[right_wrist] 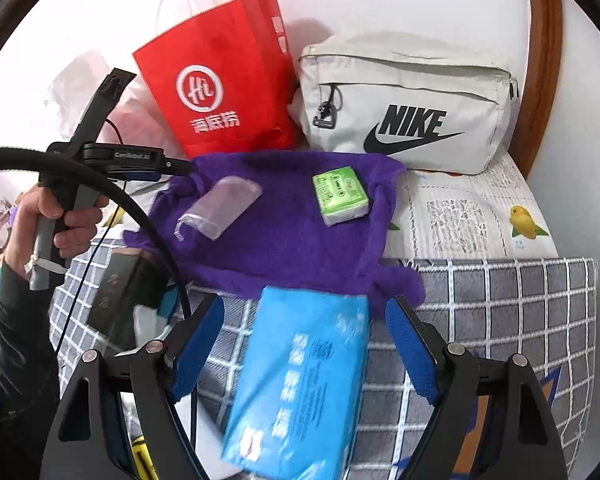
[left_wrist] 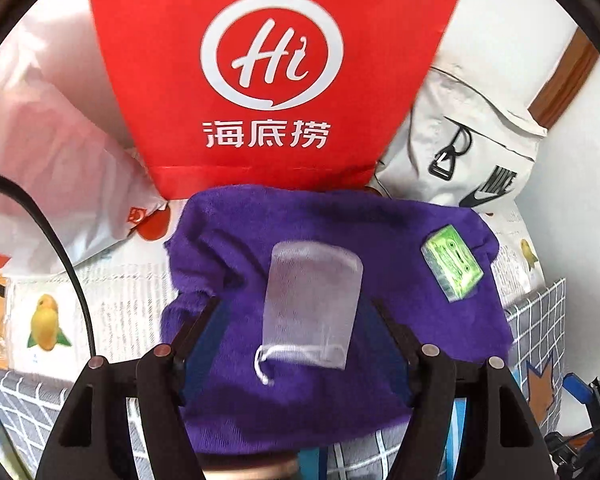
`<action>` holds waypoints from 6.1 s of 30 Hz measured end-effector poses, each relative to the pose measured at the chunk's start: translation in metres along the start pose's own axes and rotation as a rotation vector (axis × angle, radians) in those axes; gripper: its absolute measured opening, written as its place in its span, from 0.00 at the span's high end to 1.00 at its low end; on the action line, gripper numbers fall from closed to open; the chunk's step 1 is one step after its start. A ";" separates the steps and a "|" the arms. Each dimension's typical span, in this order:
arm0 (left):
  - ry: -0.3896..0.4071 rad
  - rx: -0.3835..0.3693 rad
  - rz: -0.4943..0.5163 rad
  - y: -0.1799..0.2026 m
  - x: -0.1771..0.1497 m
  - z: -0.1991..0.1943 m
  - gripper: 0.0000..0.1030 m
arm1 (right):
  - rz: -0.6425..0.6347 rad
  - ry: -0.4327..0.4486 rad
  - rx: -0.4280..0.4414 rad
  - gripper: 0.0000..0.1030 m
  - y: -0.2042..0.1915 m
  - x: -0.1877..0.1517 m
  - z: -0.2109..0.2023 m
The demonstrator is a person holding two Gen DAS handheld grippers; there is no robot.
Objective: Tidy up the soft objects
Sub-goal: 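Reach the right tool to the white sponge and grasp it, then grasp the white gloves with the left tool while the right tool holds the sponge, then carry the gloves and sponge over the purple towel with both tools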
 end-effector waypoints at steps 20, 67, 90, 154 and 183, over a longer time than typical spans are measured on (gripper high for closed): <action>0.037 0.043 0.068 0.005 -0.136 -0.053 0.33 | -0.050 -0.113 0.117 0.19 -0.061 -0.122 0.000; -0.028 -0.072 0.028 -0.029 -0.239 -0.028 0.33 | 0.089 -0.236 -0.037 0.29 -0.025 -0.186 0.030; 0.045 -0.196 0.154 0.044 -0.258 -0.041 0.33 | -0.034 -0.150 0.052 0.44 -0.028 -0.188 0.018; 0.206 -0.122 0.055 -0.006 -0.151 -0.095 0.89 | -0.054 0.073 0.084 0.50 -0.022 0.032 -0.023; 0.157 -0.127 0.143 0.005 -0.052 -0.037 0.89 | 0.024 -0.084 0.022 0.50 0.020 0.076 0.087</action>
Point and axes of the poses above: each gripper's, at about its wrist camera, not at the fingertips, and z roughly the way its jaws point, y to its right, x to its top, the point moved 2 cm from there along z, roughly the way its jaws point, and after that the axes turned 10 degrees about -y, right-handed, at the moved point
